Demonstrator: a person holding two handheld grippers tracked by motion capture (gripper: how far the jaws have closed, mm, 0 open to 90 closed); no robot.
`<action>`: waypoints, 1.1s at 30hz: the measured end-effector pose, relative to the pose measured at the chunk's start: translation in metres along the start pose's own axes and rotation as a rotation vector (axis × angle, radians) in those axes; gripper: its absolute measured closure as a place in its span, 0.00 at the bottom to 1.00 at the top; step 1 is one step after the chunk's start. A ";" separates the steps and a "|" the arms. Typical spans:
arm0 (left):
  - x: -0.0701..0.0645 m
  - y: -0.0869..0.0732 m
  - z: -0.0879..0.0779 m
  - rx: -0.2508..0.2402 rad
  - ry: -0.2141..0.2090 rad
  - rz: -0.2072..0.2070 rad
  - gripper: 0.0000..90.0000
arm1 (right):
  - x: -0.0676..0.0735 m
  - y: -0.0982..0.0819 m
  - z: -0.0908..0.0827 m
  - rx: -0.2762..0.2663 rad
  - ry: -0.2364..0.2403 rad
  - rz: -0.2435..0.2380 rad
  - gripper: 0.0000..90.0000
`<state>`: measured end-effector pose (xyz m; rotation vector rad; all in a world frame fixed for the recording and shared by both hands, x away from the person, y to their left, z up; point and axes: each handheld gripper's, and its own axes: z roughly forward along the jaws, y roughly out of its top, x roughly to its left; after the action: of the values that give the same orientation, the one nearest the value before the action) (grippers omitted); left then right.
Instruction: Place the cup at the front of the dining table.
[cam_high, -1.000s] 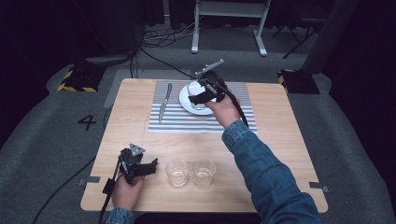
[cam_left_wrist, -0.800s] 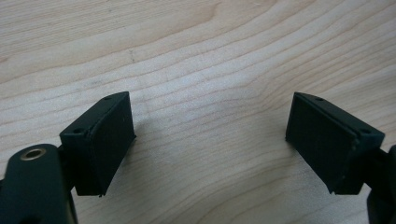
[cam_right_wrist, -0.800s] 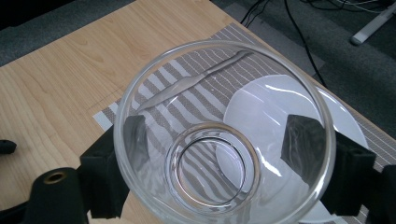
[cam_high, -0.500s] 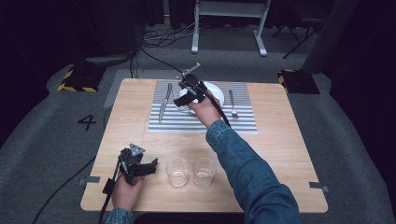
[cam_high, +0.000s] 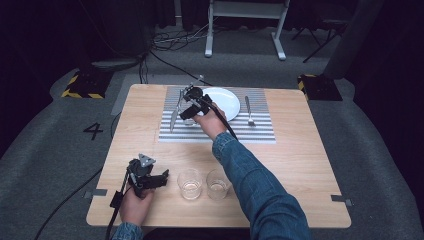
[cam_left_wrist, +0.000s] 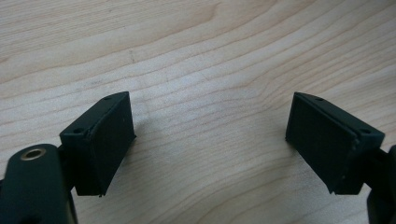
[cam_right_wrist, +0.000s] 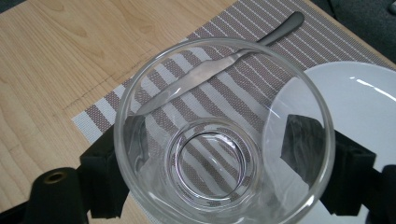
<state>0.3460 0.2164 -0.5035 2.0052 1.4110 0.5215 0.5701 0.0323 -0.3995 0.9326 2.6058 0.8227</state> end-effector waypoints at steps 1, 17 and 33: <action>0.000 0.000 0.000 0.002 0.000 0.000 0.17 | 0.001 -0.001 0.004 -0.002 0.001 0.002 0.22; 0.000 0.000 0.000 0.002 -0.001 0.000 0.17 | 0.003 -0.008 0.034 0.011 0.048 0.047 0.22; 0.000 0.000 0.000 0.002 0.000 0.000 0.17 | 0.005 -0.018 0.039 0.010 0.051 -0.009 0.22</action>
<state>0.3459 0.2164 -0.5034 2.0065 1.4120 0.5198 0.5732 0.0411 -0.4417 0.9142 2.6579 0.8424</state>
